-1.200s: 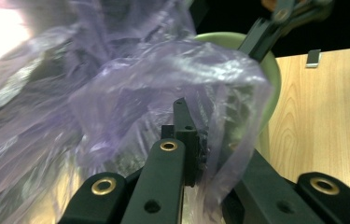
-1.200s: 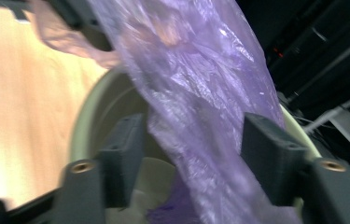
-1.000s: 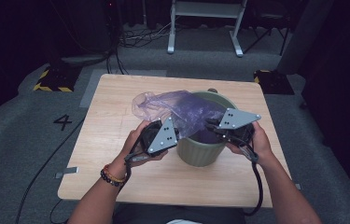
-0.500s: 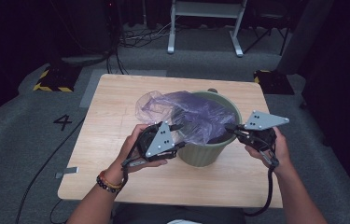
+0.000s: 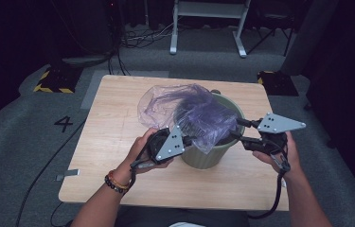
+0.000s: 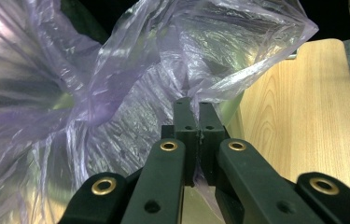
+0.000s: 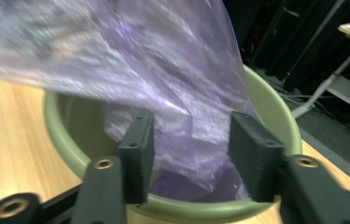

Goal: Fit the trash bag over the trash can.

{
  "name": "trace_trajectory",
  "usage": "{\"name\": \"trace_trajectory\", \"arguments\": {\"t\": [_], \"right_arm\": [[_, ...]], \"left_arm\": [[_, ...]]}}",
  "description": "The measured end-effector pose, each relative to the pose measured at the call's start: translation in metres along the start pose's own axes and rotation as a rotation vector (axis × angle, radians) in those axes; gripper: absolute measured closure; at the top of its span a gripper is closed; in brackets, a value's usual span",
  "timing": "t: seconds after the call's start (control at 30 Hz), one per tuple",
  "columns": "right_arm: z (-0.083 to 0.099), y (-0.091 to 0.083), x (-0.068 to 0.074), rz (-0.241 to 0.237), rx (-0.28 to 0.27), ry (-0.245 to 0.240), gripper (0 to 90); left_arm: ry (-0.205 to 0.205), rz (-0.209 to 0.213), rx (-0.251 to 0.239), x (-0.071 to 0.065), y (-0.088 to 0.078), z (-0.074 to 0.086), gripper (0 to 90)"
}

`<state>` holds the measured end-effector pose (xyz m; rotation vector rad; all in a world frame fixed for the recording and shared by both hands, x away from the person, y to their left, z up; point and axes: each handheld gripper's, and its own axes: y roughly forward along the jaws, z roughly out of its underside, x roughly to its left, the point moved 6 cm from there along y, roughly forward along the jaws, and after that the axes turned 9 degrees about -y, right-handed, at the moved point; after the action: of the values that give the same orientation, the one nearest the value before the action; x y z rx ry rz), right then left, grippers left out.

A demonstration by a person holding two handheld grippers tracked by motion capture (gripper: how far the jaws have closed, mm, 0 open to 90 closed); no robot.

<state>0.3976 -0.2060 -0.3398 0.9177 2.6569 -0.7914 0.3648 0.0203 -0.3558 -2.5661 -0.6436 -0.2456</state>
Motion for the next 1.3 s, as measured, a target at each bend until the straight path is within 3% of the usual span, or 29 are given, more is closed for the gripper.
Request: {"name": "trace_trajectory", "arguments": {"t": [0.17, 0.27, 0.53, 0.63, 0.73, 0.87, 1.0, 1.3], "right_arm": [[-0.015, -0.005, 0.001, 0.008, -0.047, 0.002, 36.1], [-0.024, -0.006, 0.002, 0.007, -0.065, 0.000, 32.3], [-0.051, 0.002, 0.007, -0.009, -0.116, 0.013, 28.0], [-0.054, 0.011, 0.009, -0.019, -0.091, 0.026, 30.3], [-0.052, 0.021, 0.012, -0.045, -0.047, 0.028, 41.5], [-0.046, 0.029, 0.015, -0.056, -0.002, 0.014, 67.5], [-0.042, 0.028, 0.015, -0.058, 0.009, 0.012, 89.7], [-0.028, 0.009, 0.007, -0.012, -0.006, 0.057, 90.0]], "left_arm": [[0.009, 0.010, 0.003, -0.004, 0.003, -0.002, 89.9], [0.012, 0.009, 0.004, -0.005, 0.004, -0.003, 89.9], [0.031, 0.017, 0.021, -0.009, 0.009, -0.005, 89.9], [0.035, 0.018, 0.019, -0.010, 0.010, -0.006, 89.9], [0.034, 0.017, 0.017, -0.012, 0.012, -0.006, 89.9], [0.036, 0.014, 0.010, -0.013, 0.014, -0.007, 89.9], [0.031, 0.011, 0.008, -0.014, 0.014, -0.007, 89.8], [0.013, 0.006, -0.007, -0.011, 0.005, 0.000, 89.3]]}}
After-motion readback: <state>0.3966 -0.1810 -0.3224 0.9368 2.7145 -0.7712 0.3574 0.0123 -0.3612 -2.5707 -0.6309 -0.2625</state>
